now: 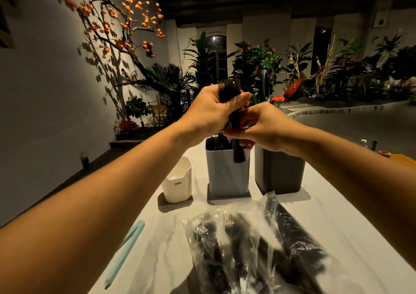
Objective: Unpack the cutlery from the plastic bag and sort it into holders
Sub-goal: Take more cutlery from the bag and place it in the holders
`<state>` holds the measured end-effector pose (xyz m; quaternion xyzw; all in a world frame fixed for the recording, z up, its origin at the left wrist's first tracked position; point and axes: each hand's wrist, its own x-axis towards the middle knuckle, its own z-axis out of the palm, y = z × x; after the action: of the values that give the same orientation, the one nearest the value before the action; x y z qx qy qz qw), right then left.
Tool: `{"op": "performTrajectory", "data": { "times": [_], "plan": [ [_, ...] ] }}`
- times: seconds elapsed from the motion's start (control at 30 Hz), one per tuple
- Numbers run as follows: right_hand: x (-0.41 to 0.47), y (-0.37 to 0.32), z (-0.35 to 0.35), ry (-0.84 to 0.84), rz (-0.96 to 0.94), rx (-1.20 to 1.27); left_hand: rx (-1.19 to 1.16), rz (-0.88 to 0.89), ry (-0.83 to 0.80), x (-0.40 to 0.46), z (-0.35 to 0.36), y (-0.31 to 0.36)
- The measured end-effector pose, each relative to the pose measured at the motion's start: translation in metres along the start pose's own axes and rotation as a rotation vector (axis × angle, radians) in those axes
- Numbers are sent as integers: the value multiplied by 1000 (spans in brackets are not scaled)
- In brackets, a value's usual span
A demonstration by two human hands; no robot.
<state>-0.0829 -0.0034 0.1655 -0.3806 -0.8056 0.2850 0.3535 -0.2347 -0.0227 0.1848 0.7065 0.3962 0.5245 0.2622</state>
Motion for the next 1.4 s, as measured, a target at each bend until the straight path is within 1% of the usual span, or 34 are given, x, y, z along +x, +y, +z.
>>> {"op": "performTrajectory", "data": {
  "times": [0.07, 0.23, 0.4, 0.53, 0.63, 0.83, 0.93, 1.03, 1.13, 1.23, 1.33, 1.4],
  "plan": [
    [7, -3, -4, 13, -14, 27, 18, 31, -1, 8, -2, 1],
    [30, -1, -9, 22, -23, -4, 47, 55, -25, 25, -8, -2],
    [49, 6, -9, 55, -58, 61, 71, 132, 47, 36, -14, -11],
    [66, 16, -6, 34, -69, 61, 156, 142, 83, 46, -18, -26],
    [75, 27, -1, 49, -62, 69, 202, 138, 85, 50, -19, -37],
    [88, 57, 13, 89, -16, -5, 261, 37, 24, 55, -16, -58],
    [87, 64, 20, 142, -3, -184, 194, -57, 31, 55, -10, -66],
    [87, 68, 25, 136, 3, -346, 151, -134, 43, 57, -2, -78],
    [85, 68, 28, 76, 27, -468, 266, -147, 79, 60, 1, -90],
    [84, 74, 24, 21, 19, -405, 326, -178, 28, 61, 3, -96],
    [83, 79, 15, 64, 13, -247, 319, -199, -27, 59, 4, -101],
    [82, 79, 10, 58, 27, -176, 338, -211, -42, 58, 4, -106]
  ]
}}
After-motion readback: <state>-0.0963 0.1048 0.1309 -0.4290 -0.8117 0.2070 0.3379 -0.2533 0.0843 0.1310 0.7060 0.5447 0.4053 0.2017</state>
